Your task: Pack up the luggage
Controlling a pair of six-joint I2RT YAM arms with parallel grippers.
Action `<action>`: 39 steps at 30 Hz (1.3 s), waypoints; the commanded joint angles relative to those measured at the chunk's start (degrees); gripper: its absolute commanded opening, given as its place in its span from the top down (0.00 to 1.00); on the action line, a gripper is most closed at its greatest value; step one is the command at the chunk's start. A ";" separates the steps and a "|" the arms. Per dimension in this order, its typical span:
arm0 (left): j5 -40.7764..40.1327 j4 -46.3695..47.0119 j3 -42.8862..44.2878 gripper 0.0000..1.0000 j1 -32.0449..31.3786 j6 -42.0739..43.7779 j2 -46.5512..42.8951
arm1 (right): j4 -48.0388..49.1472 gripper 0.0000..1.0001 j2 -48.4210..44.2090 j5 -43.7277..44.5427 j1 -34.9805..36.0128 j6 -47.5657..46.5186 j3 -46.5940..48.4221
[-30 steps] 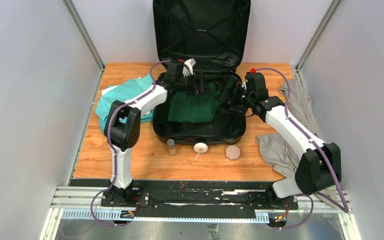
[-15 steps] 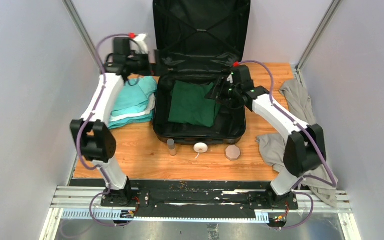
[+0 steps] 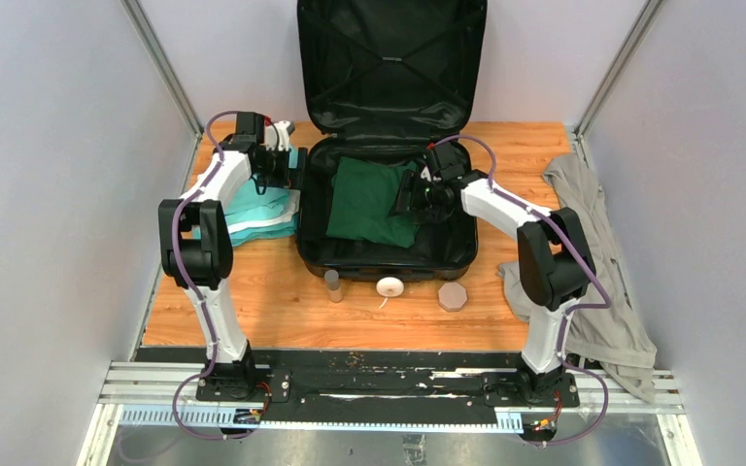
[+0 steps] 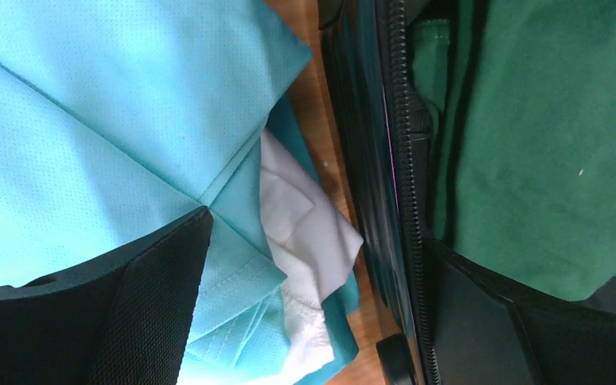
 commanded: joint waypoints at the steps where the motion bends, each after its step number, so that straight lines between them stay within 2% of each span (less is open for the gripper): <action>1: -6.40 1.74 -1.90 0.00 -0.02 4.81 -0.74 | -5.15 0.27 -3.82 3.44 0.26 -4.11 0.85; 3: -7.39 2.41 -3.49 0.04 -0.02 6.26 -0.48 | -5.48 0.27 -5.29 3.49 0.37 -4.43 0.85; 9: -12.26 3.79 -5.94 0.23 0.10 10.66 0.71 | -6.67 0.28 -9.55 3.16 1.10 -5.00 1.00; 11: -11.29 2.63 -4.72 0.25 0.78 11.09 0.04 | -7.27 0.28 -11.17 3.12 1.19 -5.38 1.06; 13: -6.41 0.16 -2.54 0.21 3.52 10.16 -1.79 | -7.75 0.28 -12.78 3.17 1.20 -5.76 1.06; 15: -2.28 -2.30 0.11 0.07 5.41 9.68 -3.71 | -8.32 0.28 -14.00 3.25 1.20 -5.98 1.17; 17: 2.27 -3.31 1.71 0.00 7.22 8.68 -5.94 | -8.73 0.28 -14.93 3.17 1.24 -6.00 1.30; 19: 5.96 -3.43 2.34 0.00 8.50 7.58 -7.82 | -8.92 0.28 -15.61 3.25 1.29 -6.00 1.37; 23: 5.21 -2.94 1.44 0.00 8.77 8.79 -8.02 | -9.15 0.28 -15.76 3.09 1.37 -5.78 1.17; 27: 8.00 -4.19 0.22 0.00 8.73 8.85 -6.34 | -9.57 0.28 -13.87 4.55 1.67 -6.02 1.21; 31: 5.23 -3.35 -0.38 0.00 8.77 9.82 -7.19 | -10.30 0.30 -9.06 8.92 -1.45 -7.76 2.97; 35: -1.29 -2.85 -1.02 0.00 8.77 13.34 -8.32 | -12.45 0.34 -1.19 9.55 -4.68 -9.83 9.89; 39: -2.26 -2.84 -2.47 0.00 8.76 15.38 -7.88 | -17.08 0.37 9.36 13.29 -5.27 -12.28 21.91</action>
